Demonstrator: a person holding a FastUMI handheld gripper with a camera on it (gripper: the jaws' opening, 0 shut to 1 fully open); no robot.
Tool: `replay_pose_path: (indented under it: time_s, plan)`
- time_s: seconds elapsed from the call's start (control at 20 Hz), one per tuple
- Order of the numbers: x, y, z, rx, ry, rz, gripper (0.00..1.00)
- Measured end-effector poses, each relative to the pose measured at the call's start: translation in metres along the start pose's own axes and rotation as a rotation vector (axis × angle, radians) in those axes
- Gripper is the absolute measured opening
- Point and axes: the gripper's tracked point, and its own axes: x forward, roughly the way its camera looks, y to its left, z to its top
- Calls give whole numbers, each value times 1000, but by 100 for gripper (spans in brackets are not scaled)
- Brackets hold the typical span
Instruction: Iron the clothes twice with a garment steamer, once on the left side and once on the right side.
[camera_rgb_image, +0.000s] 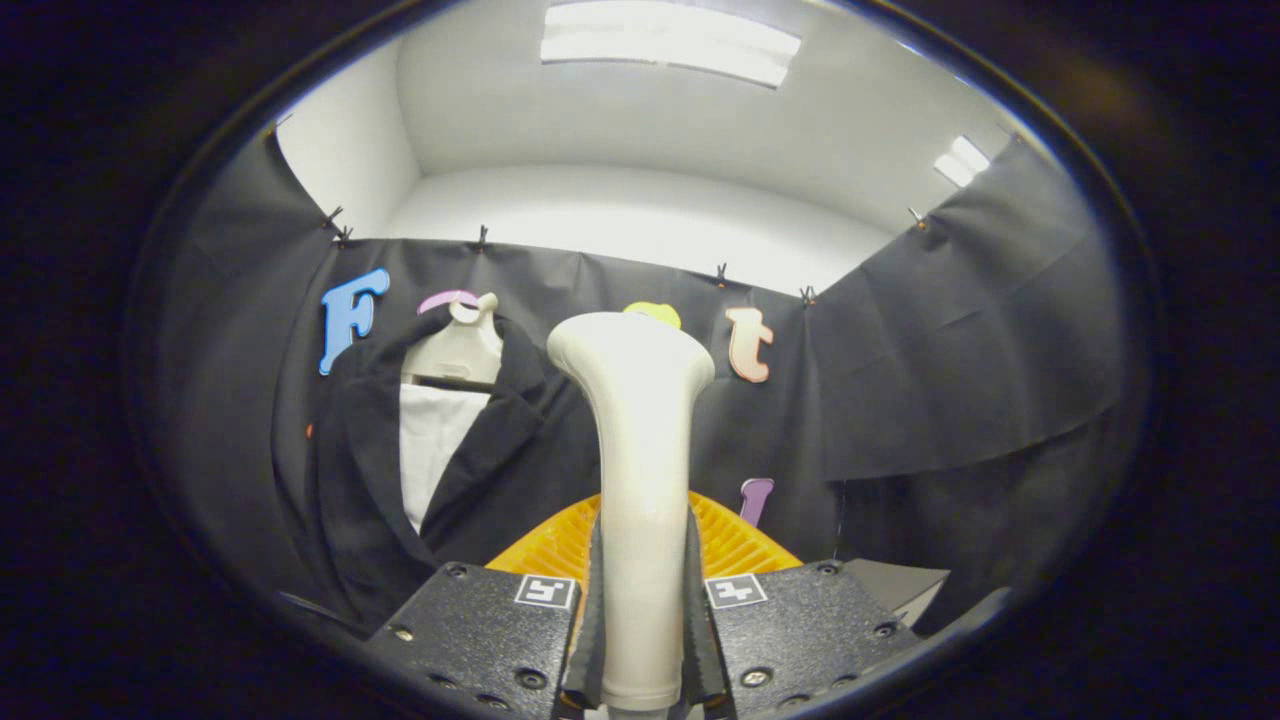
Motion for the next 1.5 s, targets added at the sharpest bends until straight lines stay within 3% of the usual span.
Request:
replay_pose_path:
  time_s: [0.3, 0.65, 1.5]
  plan:
    - [44, 36, 13, -10, -45, 31, 34]
    - [58, 44, -23, -28, 35, 39, 34]
    - [-16, 41, -126, -79, 198, 57, 34]
